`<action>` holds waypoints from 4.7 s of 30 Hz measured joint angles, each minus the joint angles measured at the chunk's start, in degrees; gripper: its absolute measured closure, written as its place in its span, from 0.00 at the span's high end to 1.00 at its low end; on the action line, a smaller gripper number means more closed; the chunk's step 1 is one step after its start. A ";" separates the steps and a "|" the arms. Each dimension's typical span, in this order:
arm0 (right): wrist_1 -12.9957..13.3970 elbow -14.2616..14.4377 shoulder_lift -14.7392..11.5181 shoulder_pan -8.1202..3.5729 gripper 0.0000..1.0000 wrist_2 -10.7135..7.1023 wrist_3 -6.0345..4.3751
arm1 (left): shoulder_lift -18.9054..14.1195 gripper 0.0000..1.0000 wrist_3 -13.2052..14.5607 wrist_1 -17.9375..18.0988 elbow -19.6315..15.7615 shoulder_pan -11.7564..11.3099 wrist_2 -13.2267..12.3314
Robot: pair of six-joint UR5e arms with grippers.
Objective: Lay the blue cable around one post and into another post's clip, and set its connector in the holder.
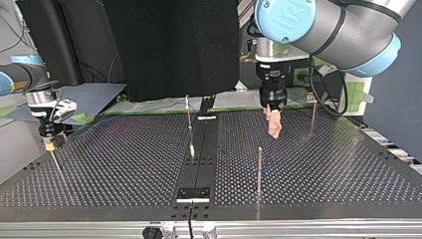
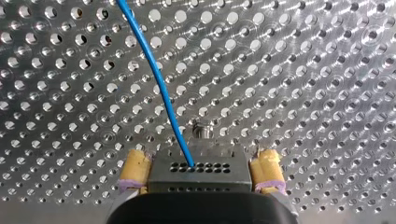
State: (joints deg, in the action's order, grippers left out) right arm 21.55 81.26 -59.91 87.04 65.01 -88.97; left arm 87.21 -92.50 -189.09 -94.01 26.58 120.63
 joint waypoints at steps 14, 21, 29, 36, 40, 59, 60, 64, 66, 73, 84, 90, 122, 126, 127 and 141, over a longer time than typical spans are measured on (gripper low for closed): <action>0.10 0.00 0.00 0.08 1.00 -0.01 0.02 | 0.00 1.00 0.14 -0.06 -0.01 -0.10 0.15; 0.14 0.00 0.00 0.15 1.00 -0.04 -0.03 | 0.00 1.00 0.03 -0.04 -0.01 -0.16 0.16; 0.15 0.00 0.00 0.16 1.00 -0.06 -0.15 | 0.00 1.00 -0.05 -0.05 -0.01 -0.16 0.21; 0.17 0.00 0.00 0.15 1.00 -0.05 -0.17 | 0.00 1.00 -0.30 -0.01 -0.28 -0.16 0.30; 0.12 0.00 0.00 0.17 1.00 -0.05 -0.19 | 0.03 1.00 -0.54 0.05 -0.34 -0.16 0.22; 0.00 0.01 0.00 0.17 1.00 -0.06 -0.22 | -0.14 1.00 -1.14 2.41 -2.71 0.65 -0.67; 0.00 0.01 0.00 0.16 1.00 -0.06 -0.22 | -0.14 1.00 -1.20 2.79 -3.11 0.72 -1.01; 0.07 0.01 0.00 0.12 1.00 -0.11 -0.24 | -0.16 1.00 -1.88 4.88 -5.23 1.02 -3.00; 0.08 0.00 0.00 0.12 1.00 -0.13 -0.24 | -0.16 1.00 -2.06 5.86 -6.17 1.15 -3.93; 0.01 0.00 0.00 0.18 1.00 -0.14 -0.18 | -0.11 1.00 -1.58 10.00 -10.33 1.41 -8.07; 0.00 -0.03 0.00 0.23 1.00 -0.15 -0.01 | 2.88 1.00 -0.37 15.49 -15.82 1.33 -13.56; 0.00 -0.02 0.00 0.21 1.00 -0.14 0.01 | 5.83 1.00 0.79 18.50 -18.81 1.69 -15.22; -0.20 0.00 0.00 0.28 1.00 -0.15 0.09 | 14.57 1.00 -1.71 34.40 -34.73 2.71 -15.55; -0.19 0.00 0.00 0.28 1.00 -0.14 0.10 | 16.29 1.00 -2.33 36.44 -36.75 2.63 -15.55; -0.18 -0.01 0.00 0.28 1.00 -0.14 0.10 | 16.65 1.00 -2.56 37.04 -37.36 2.60 -15.56; -0.12 0.00 0.00 0.35 1.00 -0.14 0.12 | 17.21 1.00 -6.14 44.23 -41.71 2.20 -15.56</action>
State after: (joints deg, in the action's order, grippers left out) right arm 21.42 81.26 -59.91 87.39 64.87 -88.85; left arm 104.42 -98.64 -144.86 -135.72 28.78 105.07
